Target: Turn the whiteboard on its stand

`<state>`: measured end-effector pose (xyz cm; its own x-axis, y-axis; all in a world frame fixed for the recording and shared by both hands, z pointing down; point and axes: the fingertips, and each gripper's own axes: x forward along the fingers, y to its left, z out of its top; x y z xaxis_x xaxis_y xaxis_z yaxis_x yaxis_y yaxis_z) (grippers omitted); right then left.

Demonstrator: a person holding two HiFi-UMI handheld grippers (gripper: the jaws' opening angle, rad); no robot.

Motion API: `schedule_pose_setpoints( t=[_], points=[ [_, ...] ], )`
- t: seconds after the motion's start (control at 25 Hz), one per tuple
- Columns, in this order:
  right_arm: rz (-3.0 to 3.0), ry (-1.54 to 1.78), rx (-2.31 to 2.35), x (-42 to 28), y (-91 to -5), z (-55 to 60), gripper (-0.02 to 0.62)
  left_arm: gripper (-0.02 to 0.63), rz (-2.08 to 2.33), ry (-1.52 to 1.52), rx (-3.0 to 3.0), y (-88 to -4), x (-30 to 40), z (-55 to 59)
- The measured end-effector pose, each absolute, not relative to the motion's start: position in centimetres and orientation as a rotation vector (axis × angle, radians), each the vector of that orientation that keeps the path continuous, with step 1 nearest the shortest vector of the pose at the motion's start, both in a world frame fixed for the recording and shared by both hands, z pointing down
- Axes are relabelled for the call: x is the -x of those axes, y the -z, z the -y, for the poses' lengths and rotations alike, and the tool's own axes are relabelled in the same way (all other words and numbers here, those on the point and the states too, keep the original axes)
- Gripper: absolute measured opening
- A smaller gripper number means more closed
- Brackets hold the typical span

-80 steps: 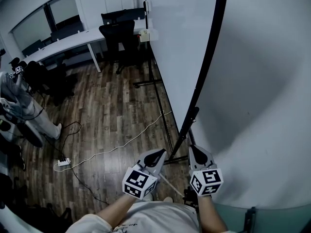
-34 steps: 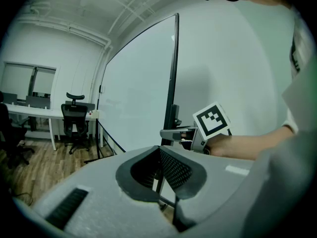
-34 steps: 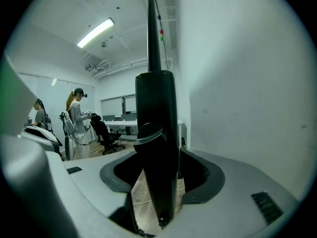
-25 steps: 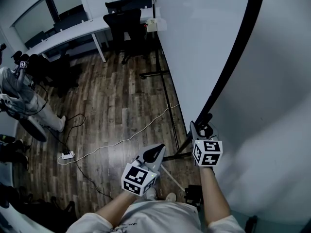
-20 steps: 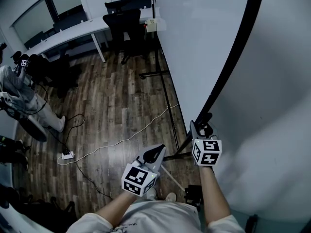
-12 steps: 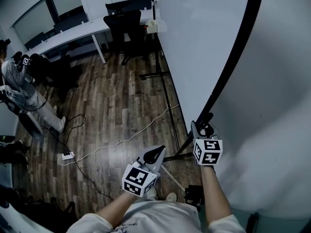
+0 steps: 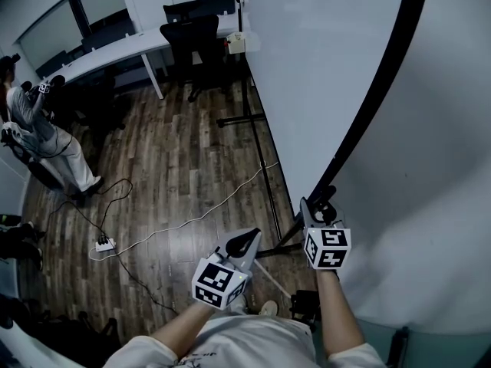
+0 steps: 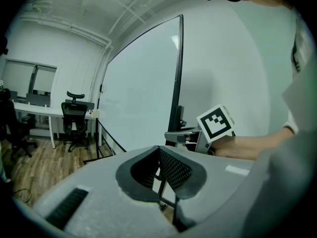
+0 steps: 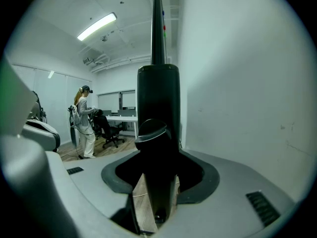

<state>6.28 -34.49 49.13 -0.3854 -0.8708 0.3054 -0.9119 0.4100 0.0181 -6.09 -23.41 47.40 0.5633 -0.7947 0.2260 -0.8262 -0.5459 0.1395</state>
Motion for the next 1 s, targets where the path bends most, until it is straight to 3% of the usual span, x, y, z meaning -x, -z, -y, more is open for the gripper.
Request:
schedule_pose_setpoints(
  t=[1.0],
  points=[
    [2.396, -0.226, -1.5, -8.1, -47.4, 20.0, 0.189, 0.011, 1.191, -0.241, -2.645, -45.8, 1.9, 16.9]
  ],
)
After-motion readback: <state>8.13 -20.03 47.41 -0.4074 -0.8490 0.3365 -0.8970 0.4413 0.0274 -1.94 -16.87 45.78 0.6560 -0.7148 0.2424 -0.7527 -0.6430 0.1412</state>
